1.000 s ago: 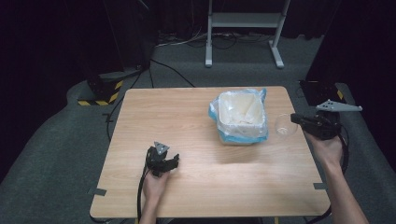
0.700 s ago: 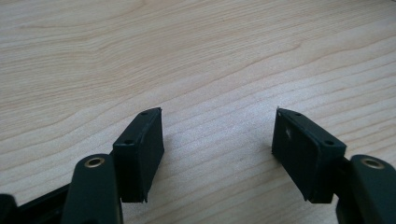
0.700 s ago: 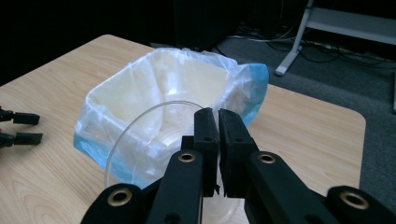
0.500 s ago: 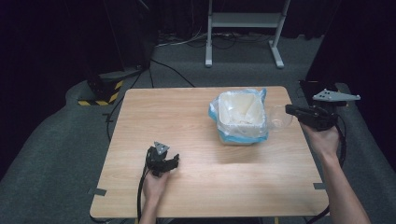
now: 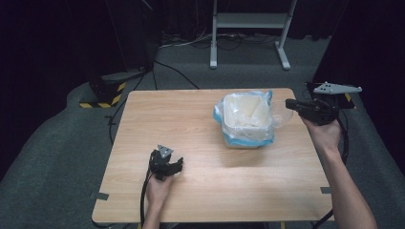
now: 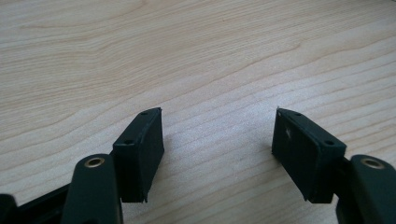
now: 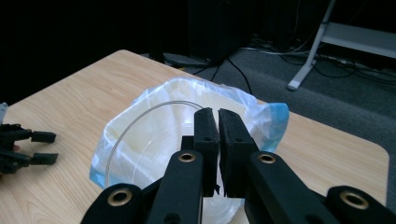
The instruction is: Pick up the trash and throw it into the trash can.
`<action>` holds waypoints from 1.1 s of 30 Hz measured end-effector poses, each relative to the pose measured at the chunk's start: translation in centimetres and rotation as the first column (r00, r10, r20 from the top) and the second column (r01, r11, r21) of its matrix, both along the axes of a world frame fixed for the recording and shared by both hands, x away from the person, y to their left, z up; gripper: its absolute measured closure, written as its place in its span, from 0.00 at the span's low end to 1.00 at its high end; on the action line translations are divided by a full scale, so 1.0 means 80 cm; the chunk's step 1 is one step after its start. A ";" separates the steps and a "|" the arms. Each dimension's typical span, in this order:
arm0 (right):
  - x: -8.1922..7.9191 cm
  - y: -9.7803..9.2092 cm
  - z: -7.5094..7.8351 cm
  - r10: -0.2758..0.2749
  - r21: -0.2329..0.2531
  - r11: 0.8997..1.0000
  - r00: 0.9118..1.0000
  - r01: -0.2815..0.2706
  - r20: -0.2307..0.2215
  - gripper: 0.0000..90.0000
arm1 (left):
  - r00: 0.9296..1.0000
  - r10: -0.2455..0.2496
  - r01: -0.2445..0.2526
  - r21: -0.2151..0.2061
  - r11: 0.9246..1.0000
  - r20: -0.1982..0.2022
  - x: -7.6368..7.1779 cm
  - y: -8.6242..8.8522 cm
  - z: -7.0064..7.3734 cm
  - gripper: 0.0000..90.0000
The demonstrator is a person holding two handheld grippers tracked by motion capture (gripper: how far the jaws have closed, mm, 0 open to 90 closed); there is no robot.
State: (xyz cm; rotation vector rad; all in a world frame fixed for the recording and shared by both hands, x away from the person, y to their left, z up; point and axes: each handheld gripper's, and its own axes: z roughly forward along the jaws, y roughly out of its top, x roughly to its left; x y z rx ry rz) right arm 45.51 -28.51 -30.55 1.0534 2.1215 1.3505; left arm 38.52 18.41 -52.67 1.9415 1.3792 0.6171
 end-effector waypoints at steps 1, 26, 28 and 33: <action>0.002 0.002 0.001 0.004 0.001 1.000 1.000 -0.004 -0.001 0.96 | 1.000 0.000 0.000 0.000 1.000 0.000 0.000 0.000 0.000 0.37; 0.036 0.038 -0.005 0.021 0.028 0.999 1.000 -0.021 -0.011 0.96 | 1.000 0.000 0.000 0.000 1.000 0.001 0.000 0.000 0.000 0.37; 0.038 0.042 -0.006 0.025 0.028 0.999 1.000 -0.025 -0.011 0.96 | 1.000 0.000 0.000 0.000 1.000 0.000 0.000 0.000 0.000 0.37; 0.044 0.053 -0.009 0.031 0.023 0.999 0.999 -0.031 -0.019 0.96 | 1.000 0.000 0.000 0.000 1.000 0.001 0.000 0.000 0.000 0.37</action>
